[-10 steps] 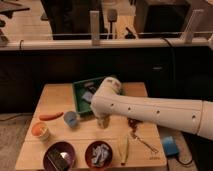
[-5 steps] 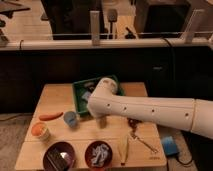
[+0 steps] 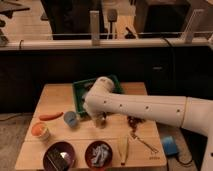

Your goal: Place pepper in plastic cup

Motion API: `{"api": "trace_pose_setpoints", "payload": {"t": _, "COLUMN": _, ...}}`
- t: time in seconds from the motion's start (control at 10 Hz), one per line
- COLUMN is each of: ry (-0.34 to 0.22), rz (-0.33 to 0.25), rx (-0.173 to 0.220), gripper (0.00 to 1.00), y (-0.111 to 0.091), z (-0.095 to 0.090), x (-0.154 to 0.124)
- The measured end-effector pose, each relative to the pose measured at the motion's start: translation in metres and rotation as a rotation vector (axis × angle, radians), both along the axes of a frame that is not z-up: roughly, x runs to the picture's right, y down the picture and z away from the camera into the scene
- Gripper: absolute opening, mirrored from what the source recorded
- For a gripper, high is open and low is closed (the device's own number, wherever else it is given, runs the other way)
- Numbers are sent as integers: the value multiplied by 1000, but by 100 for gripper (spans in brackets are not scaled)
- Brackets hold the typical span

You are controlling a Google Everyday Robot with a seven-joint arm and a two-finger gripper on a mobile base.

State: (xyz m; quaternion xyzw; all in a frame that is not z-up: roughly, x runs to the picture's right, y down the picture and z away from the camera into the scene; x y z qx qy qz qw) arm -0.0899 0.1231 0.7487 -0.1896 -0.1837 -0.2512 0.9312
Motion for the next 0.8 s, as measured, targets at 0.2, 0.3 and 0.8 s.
{"api": "trace_pose_setpoints", "payload": {"t": 0.2, "ry": -24, "rz": 23, "rx": -32, "gripper": 80, "y": -8, "z": 15, "x": -49}}
{"api": "trace_pose_setpoints", "payload": {"t": 0.3, "ry": -33, "rz": 29, "rx": -37, "gripper": 80, "y": -12, "z": 20, "x": -69}}
{"api": "trace_pose_setpoints", "payload": {"t": 0.8, "ry": -105, "rz": 55, "rx": -57, "gripper": 80, "y": -36, "z": 45, "x": -195}}
